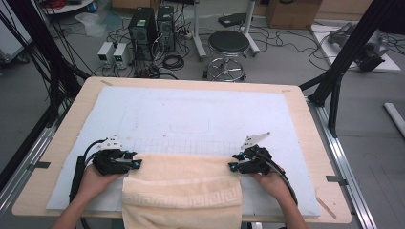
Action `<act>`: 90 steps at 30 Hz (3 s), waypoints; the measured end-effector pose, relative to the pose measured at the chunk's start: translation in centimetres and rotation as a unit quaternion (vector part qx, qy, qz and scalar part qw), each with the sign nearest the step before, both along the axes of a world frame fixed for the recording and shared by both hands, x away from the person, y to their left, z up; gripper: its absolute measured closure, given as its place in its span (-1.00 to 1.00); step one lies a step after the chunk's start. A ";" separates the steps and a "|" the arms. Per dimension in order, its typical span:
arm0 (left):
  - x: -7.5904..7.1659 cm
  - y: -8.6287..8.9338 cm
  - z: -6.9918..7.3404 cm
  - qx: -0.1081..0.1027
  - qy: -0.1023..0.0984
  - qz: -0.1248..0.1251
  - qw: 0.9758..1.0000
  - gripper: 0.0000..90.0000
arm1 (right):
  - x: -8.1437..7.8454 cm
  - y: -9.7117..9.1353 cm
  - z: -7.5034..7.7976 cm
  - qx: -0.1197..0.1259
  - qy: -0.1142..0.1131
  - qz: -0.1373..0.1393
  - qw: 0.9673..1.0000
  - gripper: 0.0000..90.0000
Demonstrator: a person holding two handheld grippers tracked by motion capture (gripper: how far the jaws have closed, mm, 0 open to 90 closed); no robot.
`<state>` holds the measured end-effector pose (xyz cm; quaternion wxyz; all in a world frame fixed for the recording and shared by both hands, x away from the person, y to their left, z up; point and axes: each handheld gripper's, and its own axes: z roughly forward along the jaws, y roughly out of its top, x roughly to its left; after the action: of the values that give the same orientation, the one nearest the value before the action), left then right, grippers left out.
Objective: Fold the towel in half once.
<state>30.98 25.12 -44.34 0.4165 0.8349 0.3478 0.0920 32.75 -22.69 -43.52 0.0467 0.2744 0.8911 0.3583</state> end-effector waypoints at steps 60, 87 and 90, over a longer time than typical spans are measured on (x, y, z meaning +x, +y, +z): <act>10.2 -1.8 5.7 -0.020 -0.023 0.055 0.998 0.23 | 10.1 0.5 5.4 -0.001 -0.051 -0.065 0.997 0.23; 4.6 -2.5 5.7 -0.033 -0.043 -0.016 0.998 0.86 | 4.6 0.4 5.6 0.035 -0.059 -0.005 0.998 0.87; 2.7 -2.4 6.8 -0.035 -0.070 -0.024 0.997 0.86 | 2.8 0.4 7.1 0.047 -0.082 0.010 0.996 0.87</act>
<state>33.68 22.70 -37.52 0.4712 0.8194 0.3005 0.1275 35.50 -22.28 -36.37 0.1027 0.2367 0.8694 0.4213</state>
